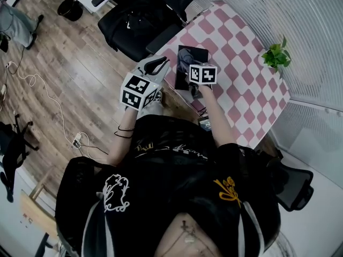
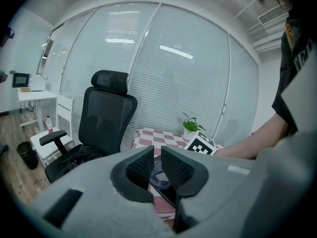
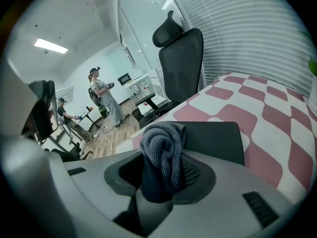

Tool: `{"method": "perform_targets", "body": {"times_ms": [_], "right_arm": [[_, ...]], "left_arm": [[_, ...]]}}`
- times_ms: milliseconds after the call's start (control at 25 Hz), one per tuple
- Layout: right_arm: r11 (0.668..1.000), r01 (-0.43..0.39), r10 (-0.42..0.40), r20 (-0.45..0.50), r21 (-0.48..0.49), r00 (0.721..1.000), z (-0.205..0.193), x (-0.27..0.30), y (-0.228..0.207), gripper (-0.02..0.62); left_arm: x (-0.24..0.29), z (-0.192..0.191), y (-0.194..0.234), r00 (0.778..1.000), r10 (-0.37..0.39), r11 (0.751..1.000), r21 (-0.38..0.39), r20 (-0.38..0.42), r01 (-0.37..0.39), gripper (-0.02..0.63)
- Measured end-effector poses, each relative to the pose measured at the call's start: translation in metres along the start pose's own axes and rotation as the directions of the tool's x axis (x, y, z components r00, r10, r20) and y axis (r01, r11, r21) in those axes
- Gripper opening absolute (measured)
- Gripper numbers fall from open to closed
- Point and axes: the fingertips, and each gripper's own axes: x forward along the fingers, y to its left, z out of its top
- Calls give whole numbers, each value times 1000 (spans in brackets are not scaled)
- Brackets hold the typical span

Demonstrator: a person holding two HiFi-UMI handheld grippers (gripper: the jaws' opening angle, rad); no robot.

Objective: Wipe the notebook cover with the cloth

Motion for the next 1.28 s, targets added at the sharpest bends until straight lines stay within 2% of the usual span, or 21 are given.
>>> {"method": "perform_targets", "body": {"times_ms": [680,1280], "right_arm": [[990,-92,91,-15,-106,996,-66,-43,30,133],[980,-131,128,-29,-152,991,-93,-56,40,133]], "left_arm": [[-15,-12,-55,999,42,999,16,3,-42,38],[-22,-23,-82,999,43,999,21,2,-43,38]]}}
